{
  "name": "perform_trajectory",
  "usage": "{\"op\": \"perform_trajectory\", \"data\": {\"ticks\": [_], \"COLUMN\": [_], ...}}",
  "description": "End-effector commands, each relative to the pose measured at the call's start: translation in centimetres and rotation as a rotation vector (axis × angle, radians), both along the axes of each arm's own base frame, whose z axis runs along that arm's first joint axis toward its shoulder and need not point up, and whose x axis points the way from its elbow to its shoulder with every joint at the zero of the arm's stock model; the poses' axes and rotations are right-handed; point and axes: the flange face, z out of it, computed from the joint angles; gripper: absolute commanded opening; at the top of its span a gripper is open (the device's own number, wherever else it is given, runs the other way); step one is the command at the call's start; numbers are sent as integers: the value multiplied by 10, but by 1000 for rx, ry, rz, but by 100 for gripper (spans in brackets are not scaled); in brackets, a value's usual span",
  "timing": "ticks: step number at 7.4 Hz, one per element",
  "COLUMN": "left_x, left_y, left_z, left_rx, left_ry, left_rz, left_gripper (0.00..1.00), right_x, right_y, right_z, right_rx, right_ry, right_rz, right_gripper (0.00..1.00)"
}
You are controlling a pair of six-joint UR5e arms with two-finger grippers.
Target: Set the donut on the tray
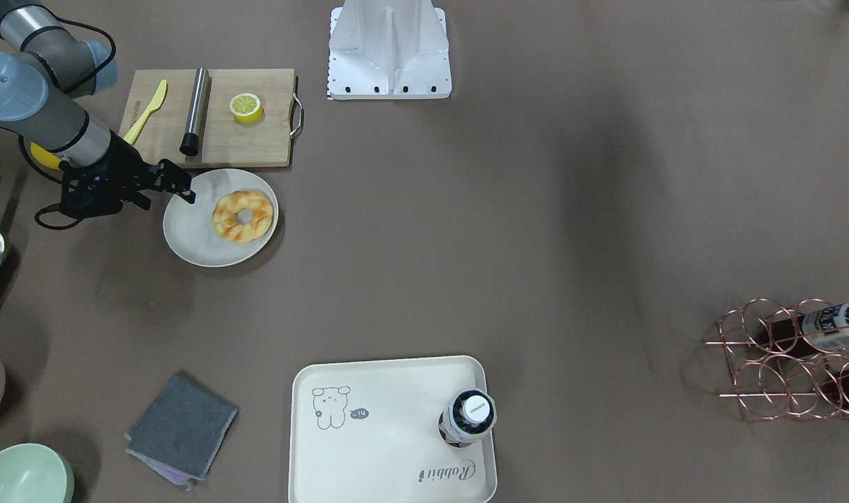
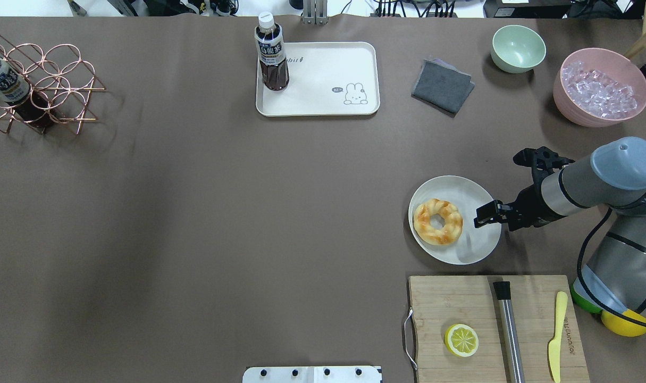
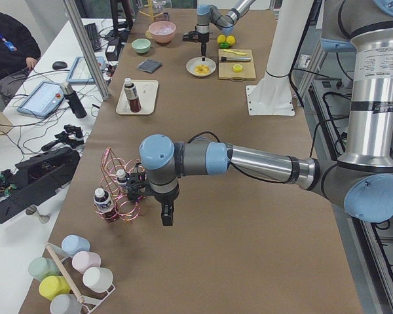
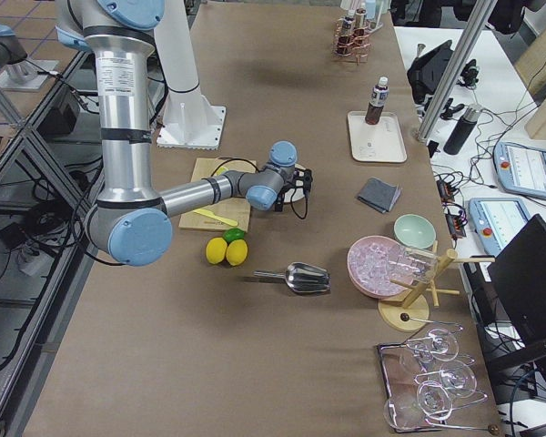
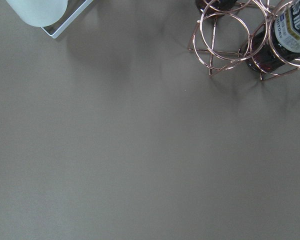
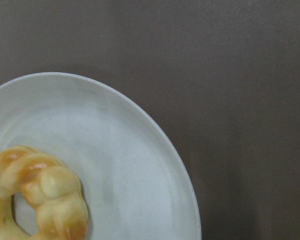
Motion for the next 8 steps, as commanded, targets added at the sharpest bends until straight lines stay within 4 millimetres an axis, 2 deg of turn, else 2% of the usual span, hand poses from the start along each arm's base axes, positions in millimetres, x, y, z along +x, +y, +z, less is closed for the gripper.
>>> {"op": "perform_trajectory", "data": {"ticks": [1,2,3,5,6,8], "left_x": [0,0,0,-1,-1,-1], "left_y": [-2,-2,-6,-10,-10,-17], "left_z": [-1,-2,-2,-1,-1,-4], "left_rx": [2,3,3,2,2,5], "left_ry": [0,0,0,0,0,0], "left_rz": [0,0,0,0,0,-1], "left_gripper": [98,98,98,98,98,98], "right_x": [-4,-5,-5,-3,8,16], "right_y": [-2,-1,-1,-2,-7,-35], "right_z": [0,-1,-5,-33,-56,-107], "right_rx": [-4,2,9,21,10,-10], "right_ry": [1,-4,-12,-59,-109,-194], "right_rz": [0,-11,-17,-17,-14,11], "right_gripper": [32,0,0,0,0,0]}}
